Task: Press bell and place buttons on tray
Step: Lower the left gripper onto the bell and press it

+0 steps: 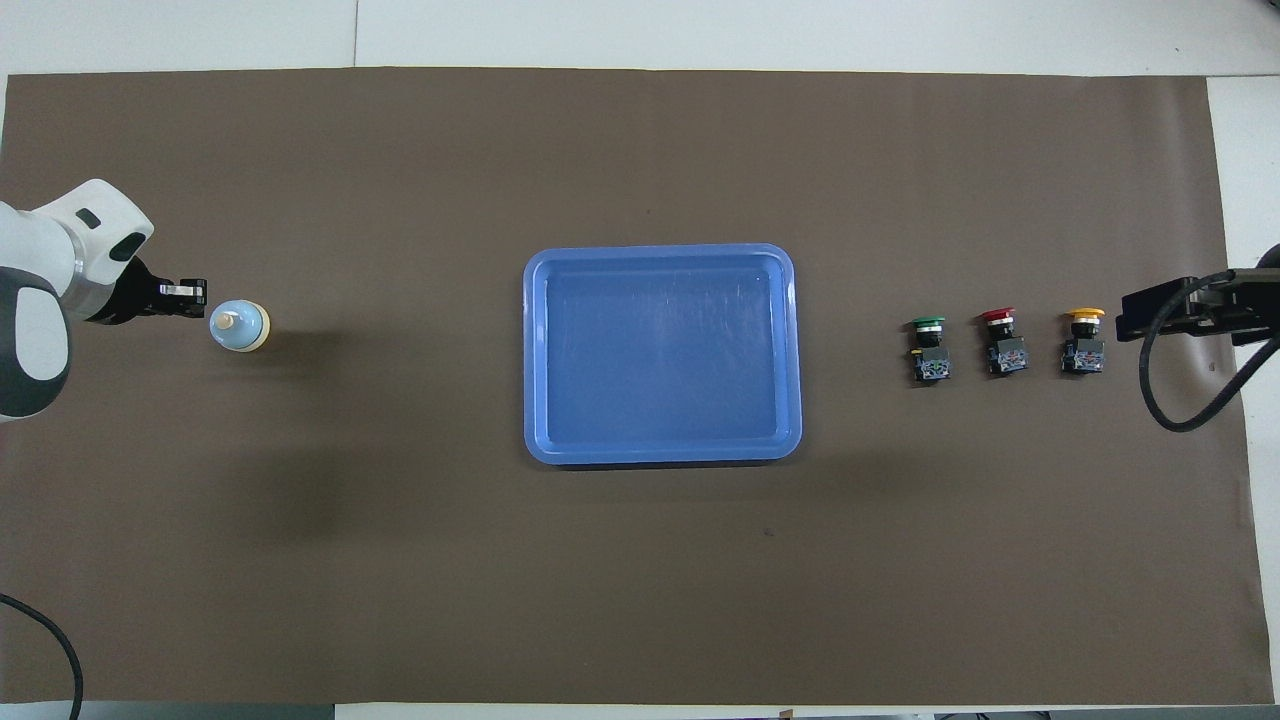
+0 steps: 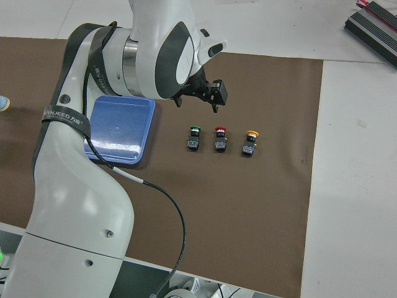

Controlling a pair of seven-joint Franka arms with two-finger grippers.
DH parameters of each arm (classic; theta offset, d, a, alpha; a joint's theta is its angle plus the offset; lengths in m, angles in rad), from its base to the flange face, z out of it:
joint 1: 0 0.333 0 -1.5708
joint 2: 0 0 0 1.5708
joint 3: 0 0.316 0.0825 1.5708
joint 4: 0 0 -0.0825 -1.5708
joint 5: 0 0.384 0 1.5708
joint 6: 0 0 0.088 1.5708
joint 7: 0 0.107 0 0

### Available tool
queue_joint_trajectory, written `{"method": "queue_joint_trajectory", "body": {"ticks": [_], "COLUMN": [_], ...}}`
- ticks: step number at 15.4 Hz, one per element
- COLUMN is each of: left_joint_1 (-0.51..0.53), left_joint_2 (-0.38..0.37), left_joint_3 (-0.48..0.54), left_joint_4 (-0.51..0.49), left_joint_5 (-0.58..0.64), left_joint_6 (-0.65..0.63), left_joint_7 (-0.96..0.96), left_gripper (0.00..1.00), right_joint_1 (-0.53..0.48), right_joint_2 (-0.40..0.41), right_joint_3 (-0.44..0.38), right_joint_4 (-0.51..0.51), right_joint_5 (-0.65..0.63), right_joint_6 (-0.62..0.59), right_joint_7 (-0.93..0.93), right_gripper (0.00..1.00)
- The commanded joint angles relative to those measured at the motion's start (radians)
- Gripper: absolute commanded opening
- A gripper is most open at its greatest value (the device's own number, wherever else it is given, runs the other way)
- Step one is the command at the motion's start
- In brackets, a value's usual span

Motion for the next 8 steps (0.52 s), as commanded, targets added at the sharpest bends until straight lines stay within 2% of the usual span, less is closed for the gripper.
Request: {"method": "queue_joint_trajectory", "body": {"ticks": [1,5,8], "left_joint_1": [-0.015,-0.041,-0.028], "left_joint_2": [0.033,0.058,0.059], "left_joint_3": [0.008,0.008,0.009], "left_joint_4": [-0.013,-0.068,-0.015], "left_joint_5": [0.008,0.008,0.008], "left_joint_6": [0.036,0.096,0.029], "left_joint_7": [0.009,0.008,0.015], "left_gripper": [0.0,0.0,0.0], "right_joint_1": [-0.012,-0.012,-0.012], "right_joint_2": [-0.016,-0.016,-0.016], "right_joint_3": [0.009,0.009,0.009], "right_joint_4": [-0.017,-0.017,-0.017], "right_joint_5": [-0.005,-0.005,-0.005], "right_joint_6": [-0.006,-0.006,-0.006], "right_joint_7": [0.001,0.001,0.001], "right_gripper": [1.0,1.0,1.0]}}
